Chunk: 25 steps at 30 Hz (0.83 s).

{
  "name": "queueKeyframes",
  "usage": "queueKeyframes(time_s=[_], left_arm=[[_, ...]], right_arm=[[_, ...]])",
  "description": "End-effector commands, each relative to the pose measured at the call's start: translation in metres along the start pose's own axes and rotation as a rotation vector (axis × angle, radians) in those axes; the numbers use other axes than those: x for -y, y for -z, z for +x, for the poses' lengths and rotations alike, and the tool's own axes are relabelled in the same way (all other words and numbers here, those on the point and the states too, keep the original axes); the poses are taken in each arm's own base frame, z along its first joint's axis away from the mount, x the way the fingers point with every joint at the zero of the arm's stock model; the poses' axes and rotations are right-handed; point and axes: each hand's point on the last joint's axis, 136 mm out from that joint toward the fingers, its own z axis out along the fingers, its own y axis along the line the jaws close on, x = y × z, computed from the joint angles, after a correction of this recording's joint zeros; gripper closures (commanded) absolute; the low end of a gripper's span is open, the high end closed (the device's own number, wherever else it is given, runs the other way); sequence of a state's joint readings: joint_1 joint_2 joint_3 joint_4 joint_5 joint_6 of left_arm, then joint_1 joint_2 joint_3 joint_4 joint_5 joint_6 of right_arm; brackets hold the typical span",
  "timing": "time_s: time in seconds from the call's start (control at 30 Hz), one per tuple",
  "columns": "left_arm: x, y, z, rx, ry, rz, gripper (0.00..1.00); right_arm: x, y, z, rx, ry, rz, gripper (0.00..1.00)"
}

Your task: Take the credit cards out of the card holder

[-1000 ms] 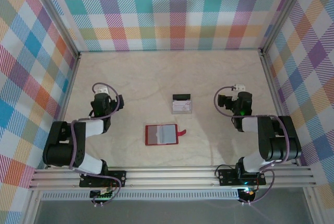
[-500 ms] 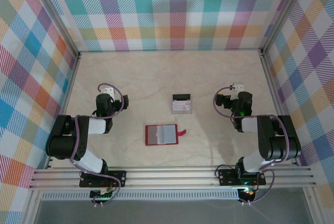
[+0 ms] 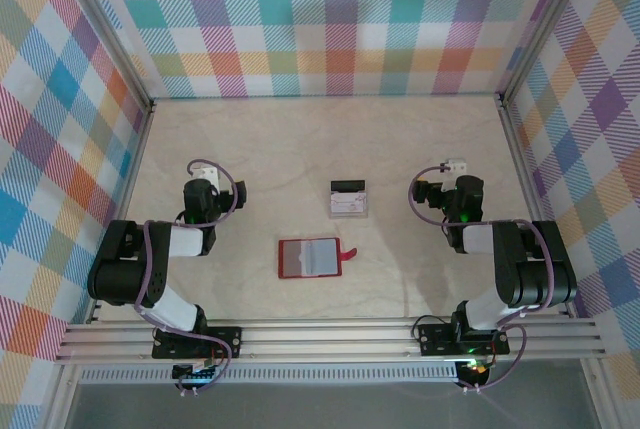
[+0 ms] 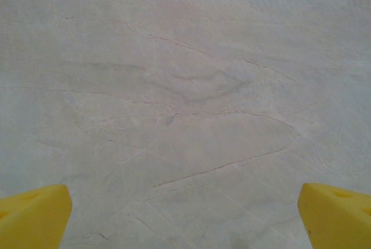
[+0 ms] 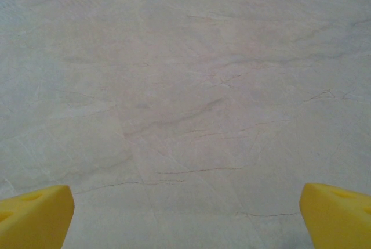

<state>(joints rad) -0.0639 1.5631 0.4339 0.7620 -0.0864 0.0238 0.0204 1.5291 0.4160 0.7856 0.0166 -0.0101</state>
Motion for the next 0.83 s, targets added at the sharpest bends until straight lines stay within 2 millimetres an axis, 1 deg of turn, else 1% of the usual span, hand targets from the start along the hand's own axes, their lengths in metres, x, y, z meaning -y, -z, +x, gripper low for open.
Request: queueKeyframes(time_s=[0.0, 0.8], left_arm=[[0.0040, -0.0004, -0.0031, 0.016, -0.011, 0.020, 0.00], [0.0037, -0.0001, -0.0035, 0.018, -0.009, 0.020, 0.00]], right_arm=[[-0.0017, 0.0003, -0.0066, 0.035, -0.013, -0.016, 0.00], [-0.0017, 0.0006, -0.0067, 0.036, -0.015, -0.021, 0.00]])
